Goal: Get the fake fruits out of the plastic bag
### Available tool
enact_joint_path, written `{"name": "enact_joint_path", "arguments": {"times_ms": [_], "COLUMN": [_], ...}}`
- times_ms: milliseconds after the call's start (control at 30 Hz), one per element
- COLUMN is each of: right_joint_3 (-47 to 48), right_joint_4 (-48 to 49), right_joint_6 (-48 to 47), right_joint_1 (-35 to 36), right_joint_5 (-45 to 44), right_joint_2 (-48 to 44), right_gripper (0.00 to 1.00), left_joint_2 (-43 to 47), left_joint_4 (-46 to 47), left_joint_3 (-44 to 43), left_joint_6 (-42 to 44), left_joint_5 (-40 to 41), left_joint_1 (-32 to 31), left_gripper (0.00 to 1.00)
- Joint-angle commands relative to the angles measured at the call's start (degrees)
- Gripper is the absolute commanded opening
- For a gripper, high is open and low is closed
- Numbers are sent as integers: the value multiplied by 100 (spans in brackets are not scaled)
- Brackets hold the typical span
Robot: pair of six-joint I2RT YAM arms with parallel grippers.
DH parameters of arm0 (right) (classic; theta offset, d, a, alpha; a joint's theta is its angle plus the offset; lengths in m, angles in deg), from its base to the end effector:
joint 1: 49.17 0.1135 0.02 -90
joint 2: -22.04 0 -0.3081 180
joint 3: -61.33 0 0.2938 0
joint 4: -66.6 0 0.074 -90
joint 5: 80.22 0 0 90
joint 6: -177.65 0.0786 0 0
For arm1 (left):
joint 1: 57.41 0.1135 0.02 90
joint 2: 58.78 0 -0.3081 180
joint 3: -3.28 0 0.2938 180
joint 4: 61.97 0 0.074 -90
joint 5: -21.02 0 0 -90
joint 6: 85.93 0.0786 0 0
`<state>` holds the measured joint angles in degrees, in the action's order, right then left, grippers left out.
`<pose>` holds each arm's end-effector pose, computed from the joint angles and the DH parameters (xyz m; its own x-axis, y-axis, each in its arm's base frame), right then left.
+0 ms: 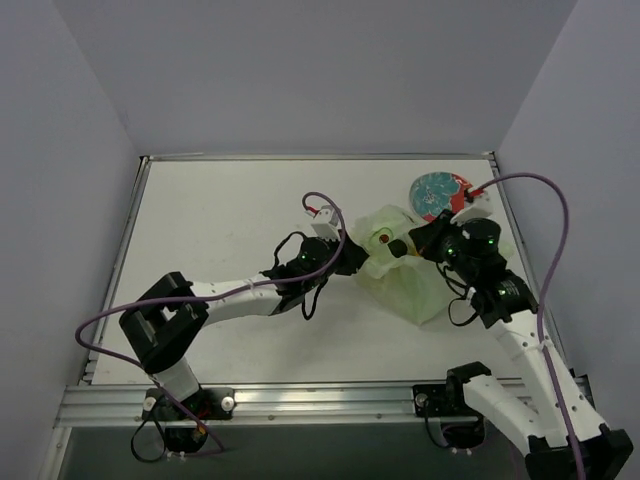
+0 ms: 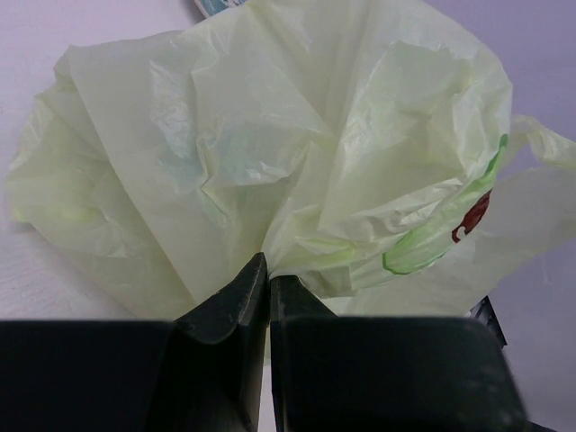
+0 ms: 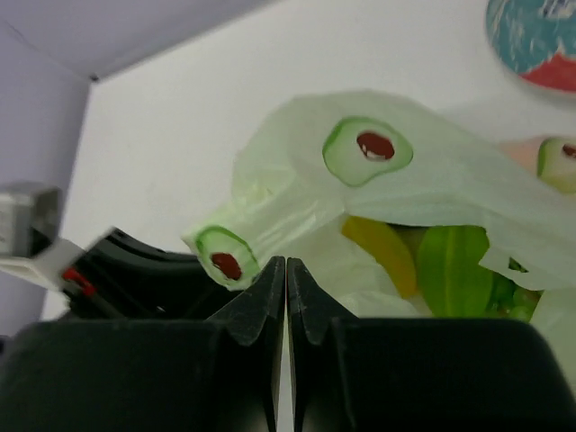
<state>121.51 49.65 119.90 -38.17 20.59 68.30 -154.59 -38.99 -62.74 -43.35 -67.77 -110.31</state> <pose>0.2359 0.0609 0.3988 -0.2420 0.4869 -0.8393 -0.2863 0.7906 0.5413 0.2774 -0.3640 0.2560 -0.6262 -0.3924 -0.6737 0.4783 0.4890 -0.7294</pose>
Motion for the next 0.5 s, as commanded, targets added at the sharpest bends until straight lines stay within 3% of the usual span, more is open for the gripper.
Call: {"name": "enact_joint_path", "arguments": {"times_ms": [0,267,400,467], "right_joint_3": [-234,-348,-823,-1261], "right_joint_4": [-283,420,684,675], "right_joint_6": [-237,-439,-106,236], "right_joint_1": [770,956,1114,1533], "right_joint_5": [-1147,-2179,-2355,-2425], "right_joint_2": [435,1674,1738,1537], "right_gripper": [1,0,0,0], "left_joint_2": [431,651,599,520], "left_joint_4": [399,330,216,102], "left_joint_3": [-26,212,203,194], "left_joint_6": [-118,-180,-128,-14], "left_joint_5": [-121,-306,-359,-341], "left_joint_1": [131,272,386,430], "left_gripper": [2,2,2,2]}}
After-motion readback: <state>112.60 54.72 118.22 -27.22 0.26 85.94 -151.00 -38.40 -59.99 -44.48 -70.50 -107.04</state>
